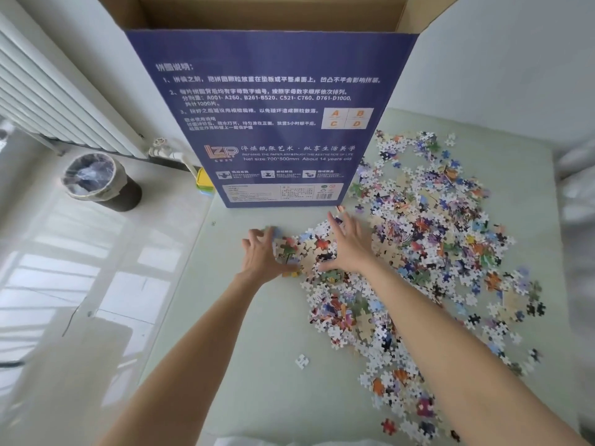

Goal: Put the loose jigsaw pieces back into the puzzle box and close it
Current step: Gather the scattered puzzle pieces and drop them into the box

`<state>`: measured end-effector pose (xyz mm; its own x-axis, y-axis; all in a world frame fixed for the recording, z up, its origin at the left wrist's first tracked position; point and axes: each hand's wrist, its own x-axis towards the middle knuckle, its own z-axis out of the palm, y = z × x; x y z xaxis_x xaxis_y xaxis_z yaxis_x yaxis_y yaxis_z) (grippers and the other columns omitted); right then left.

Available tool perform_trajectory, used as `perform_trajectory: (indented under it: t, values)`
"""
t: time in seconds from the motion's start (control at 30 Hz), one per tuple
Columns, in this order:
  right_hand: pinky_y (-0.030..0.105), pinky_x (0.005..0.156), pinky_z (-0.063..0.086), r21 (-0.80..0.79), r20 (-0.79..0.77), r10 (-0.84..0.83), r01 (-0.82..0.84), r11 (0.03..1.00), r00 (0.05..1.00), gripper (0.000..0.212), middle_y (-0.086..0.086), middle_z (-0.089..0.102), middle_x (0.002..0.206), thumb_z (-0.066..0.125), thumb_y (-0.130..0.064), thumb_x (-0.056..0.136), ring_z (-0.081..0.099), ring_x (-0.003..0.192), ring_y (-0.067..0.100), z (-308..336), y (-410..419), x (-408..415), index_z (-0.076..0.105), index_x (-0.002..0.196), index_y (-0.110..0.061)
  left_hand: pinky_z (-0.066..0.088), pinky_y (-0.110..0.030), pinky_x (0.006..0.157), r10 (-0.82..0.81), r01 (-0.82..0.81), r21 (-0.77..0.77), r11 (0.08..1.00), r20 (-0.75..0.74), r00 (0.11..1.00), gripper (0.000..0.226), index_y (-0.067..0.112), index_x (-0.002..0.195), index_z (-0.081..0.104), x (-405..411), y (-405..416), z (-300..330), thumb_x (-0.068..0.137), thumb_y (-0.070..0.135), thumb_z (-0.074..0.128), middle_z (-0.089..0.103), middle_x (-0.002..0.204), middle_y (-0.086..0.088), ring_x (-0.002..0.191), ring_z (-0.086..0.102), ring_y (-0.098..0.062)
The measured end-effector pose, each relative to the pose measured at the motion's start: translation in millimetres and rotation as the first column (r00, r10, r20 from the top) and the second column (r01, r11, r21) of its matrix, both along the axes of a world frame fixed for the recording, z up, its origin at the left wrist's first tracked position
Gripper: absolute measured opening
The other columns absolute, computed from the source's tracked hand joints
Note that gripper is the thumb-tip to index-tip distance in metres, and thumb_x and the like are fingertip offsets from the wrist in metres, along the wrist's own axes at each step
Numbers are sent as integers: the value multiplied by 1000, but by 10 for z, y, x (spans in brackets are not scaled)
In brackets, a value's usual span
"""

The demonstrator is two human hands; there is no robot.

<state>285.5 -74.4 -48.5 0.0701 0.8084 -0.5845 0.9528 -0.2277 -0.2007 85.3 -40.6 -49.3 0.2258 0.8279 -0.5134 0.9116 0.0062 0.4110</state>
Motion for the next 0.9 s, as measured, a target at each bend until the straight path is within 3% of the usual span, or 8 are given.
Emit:
perform_trajectory:
  t: [0.13, 0.23, 0.37, 0.5, 0.63, 0.77, 0.9]
  values:
    - [55, 110, 19, 87, -27, 75, -73, 994, 997, 118, 5, 9, 154, 73, -65, 55, 12, 139, 30, -48, -91, 23, 8, 148, -30, 35, -37, 101, -165, 164, 16, 986, 53, 985, 96, 27, 140, 28, 271, -128, -49, 62, 45, 82, 29, 134, -7, 119, 29, -28]
    - [41, 106, 33, 172, -17, 99, -95, 980, 995, 102, 4, 32, 142, 75, -57, 60, 32, 127, 24, -73, -275, 103, 25, 144, -28, 36, -34, 99, -236, 233, 44, 971, 73, 969, 83, 26, 137, 34, 374, -230, -85, 68, 41, 79, 35, 131, -4, 116, 36, -25]
    - [24, 92, 37, 212, -99, -15, 36, 977, 995, 76, 3, 48, 128, 73, -42, 72, 47, 115, 18, -75, -480, 83, 38, 136, -18, 38, -31, 96, -213, 210, 43, 977, 118, 970, 71, 23, 131, 43, 415, -264, -80, 70, 37, 78, 40, 126, -6, 113, 43, -24]
    - [19, 83, 39, 273, -139, -33, 70, 960, 990, 58, 2, 47, 122, 72, -33, 77, 50, 110, 17, -46, -503, 60, 47, 125, -16, 39, -31, 97, -152, 143, 74, 987, 138, 979, 64, 15, 121, 51, 414, -292, -53, 68, 35, 80, 35, 130, -8, 113, 40, -24]
    - [21, 75, 45, 253, -137, 52, -16, 967, 989, 56, 5, 45, 124, 75, -34, 74, 49, 105, 18, -34, -453, 2, 46, 119, -14, 39, -31, 97, -188, 182, 79, 980, 83, 979, 67, 12, 119, 50, 455, -358, -48, 67, 39, 80, 42, 125, -5, 114, 37, -24]
    - [25, 66, 48, 188, -151, 63, -34, 981, 986, 59, 3, 53, 118, 74, -32, 75, 56, 92, 18, 12, -431, -17, 40, 122, -22, 41, -31, 88, -148, 146, 31, 989, 101, 984, 63, 13, 116, 46, 423, -380, -21, 68, 37, 80, 53, 114, -6, 107, 47, -24]
    - [16, 59, 38, 137, -212, 12, 18, 990, 977, 48, 2, 51, 120, 66, -17, 83, 53, 80, 9, 35, -469, 9, 46, 125, -25, 45, -32, 86, -119, 122, -17, 992, 114, 986, 56, 13, 117, 51, 366, -376, -2, 73, 34, 77, 58, 111, -6, 102, 56, -25]
